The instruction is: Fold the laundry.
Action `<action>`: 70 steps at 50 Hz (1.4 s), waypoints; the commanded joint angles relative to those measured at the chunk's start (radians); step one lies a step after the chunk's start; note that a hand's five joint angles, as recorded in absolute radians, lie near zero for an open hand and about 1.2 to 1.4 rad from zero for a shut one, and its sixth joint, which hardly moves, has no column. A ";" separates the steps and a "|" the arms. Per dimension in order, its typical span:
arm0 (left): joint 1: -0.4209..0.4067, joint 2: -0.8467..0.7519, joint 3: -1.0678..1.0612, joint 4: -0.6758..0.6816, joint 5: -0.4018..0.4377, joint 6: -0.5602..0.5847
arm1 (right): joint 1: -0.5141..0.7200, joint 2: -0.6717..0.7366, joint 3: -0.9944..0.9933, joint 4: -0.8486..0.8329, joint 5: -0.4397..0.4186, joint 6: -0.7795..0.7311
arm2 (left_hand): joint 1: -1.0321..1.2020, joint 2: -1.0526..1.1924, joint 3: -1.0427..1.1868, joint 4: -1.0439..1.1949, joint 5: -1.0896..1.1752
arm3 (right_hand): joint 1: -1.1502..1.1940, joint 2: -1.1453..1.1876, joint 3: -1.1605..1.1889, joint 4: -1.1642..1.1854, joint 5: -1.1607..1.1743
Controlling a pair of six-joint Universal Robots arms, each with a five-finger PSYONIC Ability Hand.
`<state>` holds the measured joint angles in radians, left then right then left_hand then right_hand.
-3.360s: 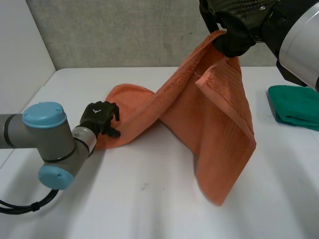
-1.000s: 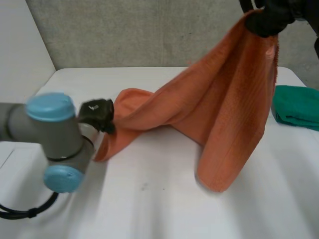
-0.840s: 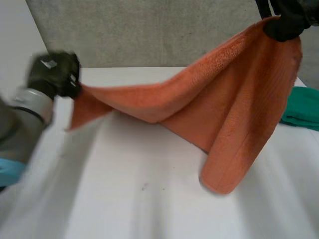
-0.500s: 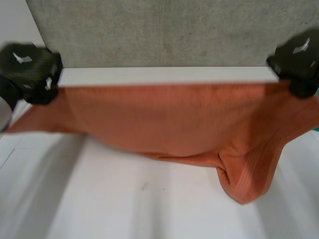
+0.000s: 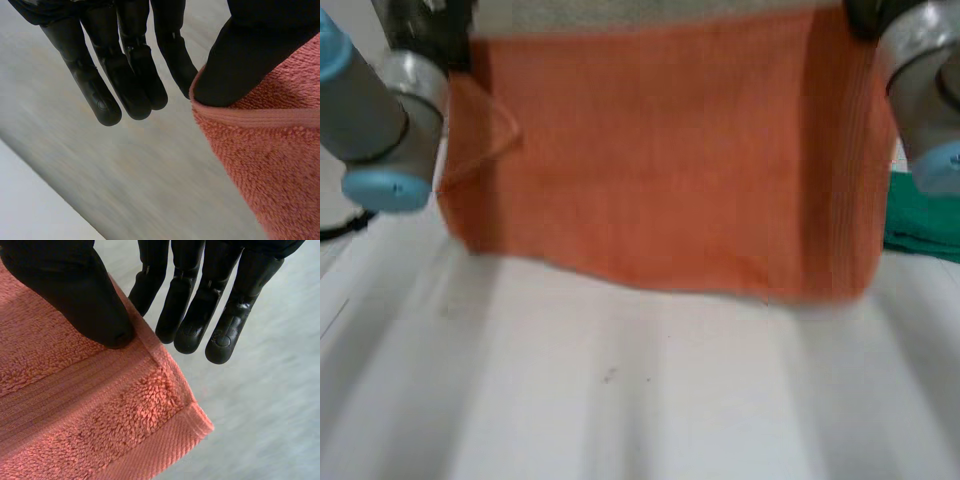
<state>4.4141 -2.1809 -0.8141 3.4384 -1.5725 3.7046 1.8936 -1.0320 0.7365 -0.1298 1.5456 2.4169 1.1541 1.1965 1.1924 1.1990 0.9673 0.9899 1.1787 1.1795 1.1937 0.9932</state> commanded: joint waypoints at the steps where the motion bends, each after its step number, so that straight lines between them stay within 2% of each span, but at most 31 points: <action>1: 0.001 0.215 -0.123 0.225 0.002 -0.009 | 0.002 -0.048 -0.009 -0.243 -0.010 0.005 | 0.242 0.200 0.204 0.197 0.254 | 0.406 0.218 0.217 0.203 0.229; 6: 0.004 0.291 -0.287 0.231 0.009 -0.009 | 0.001 -0.071 0.092 -0.240 -0.024 0.024 | 0.242 0.200 0.204 0.197 0.254 | 0.406 0.218 0.217 0.203 0.229; 11: 0.008 0.351 -0.482 0.222 0.012 -0.008 | -0.010 -0.129 0.276 -0.238 -0.088 0.054 | 0.242 0.200 0.204 0.197 0.254 | 0.406 0.218 0.217 0.203 0.229; 15: 0.030 0.371 -0.657 0.211 0.015 -0.006 | -0.013 -0.221 0.517 -0.205 -0.163 0.048 | 0.242 0.200 0.204 0.197 0.254 | 0.406 0.218 0.217 0.203 0.229; 19: 0.050 0.365 -0.839 0.187 0.019 -0.002 | -0.011 -0.255 0.706 -0.165 -0.217 0.045 | 0.242 0.200 0.204 0.197 0.254 | 0.406 0.218 0.217 0.203 0.229; 25: 0.048 0.329 -1.014 0.150 0.037 0.009 | -0.011 -0.250 0.944 -0.120 -0.220 0.016 | 0.242 0.200 0.204 0.197 0.254 | 0.406 0.218 0.217 0.203 0.229; 29: 0.048 0.308 -1.083 0.087 0.037 0.049 | -0.033 -0.250 1.029 -0.085 -0.216 -0.009 | 0.242 0.200 0.204 0.197 0.254 | 0.406 0.218 0.217 0.203 0.229; 36: 0.051 0.314 -1.145 0.044 0.048 0.072 | -0.065 -0.266 1.127 -0.070 -0.220 -0.002 | 0.242 0.200 0.204 0.197 0.254 | 0.406 0.218 0.217 0.203 0.229; 43: 0.102 0.311 -1.143 0.087 0.132 0.067 | -0.093 -0.310 1.184 -0.079 -0.234 0.062 | 0.222 0.180 0.184 0.177 0.234 | 0.406 0.218 0.217 0.203 0.229; 44: 0.113 0.311 -1.145 0.096 0.146 0.066 | -0.102 -0.310 1.184 -0.077 -0.236 0.092 | 0.129 0.087 0.091 0.084 0.141 | 0.406 0.218 0.217 0.203 0.229; 45: 0.131 0.309 -1.146 0.110 0.169 0.064 | -0.106 -0.310 1.183 -0.076 -0.237 0.106 | -0.110 -0.153 -0.149 -0.155 -0.098 | 0.406 0.218 0.217 0.203 0.229; 48: 0.162 0.306 -1.148 0.111 0.212 0.063 | -0.125 -0.310 1.182 -0.077 -0.257 0.168 | -0.499 -0.541 -0.537 -0.543 -0.486 | 0.406 0.218 0.217 0.203 0.229; 52: 0.195 0.314 -1.152 0.110 0.235 0.043 | -0.160 -0.310 1.184 -0.079 -0.288 0.220 | -0.694 -0.736 -0.732 -0.739 -0.681 | 0.406 0.218 0.217 0.203 0.229; 55: 0.212 0.317 -1.157 0.108 0.241 0.006 | -0.172 -0.312 1.184 -0.080 -0.302 0.263 | -0.700 -0.742 -0.738 -0.745 -0.688 | 0.406 0.218 0.217 0.203 0.229; 60: 0.235 0.320 -1.166 0.107 0.296 -0.118 | -0.174 -0.313 1.182 -0.080 -0.306 0.327 | -0.694 -0.736 -0.732 -0.739 -0.682 | 0.406 0.218 0.217 0.203 0.229; 70: 0.246 0.286 -1.162 0.113 0.316 -0.138 | -0.174 -0.312 1.179 -0.083 -0.305 0.361 | -0.674 -0.716 -0.712 -0.718 -0.661 | 0.406 0.218 0.217 0.203 0.229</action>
<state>4.6624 -1.8697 -1.9858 3.5458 -1.2587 3.5690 1.7171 -1.3440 1.9170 -0.2130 1.2384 2.7709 0.4484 0.4393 0.4423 0.4288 0.2518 0.9899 1.1787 1.1795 1.1937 0.9966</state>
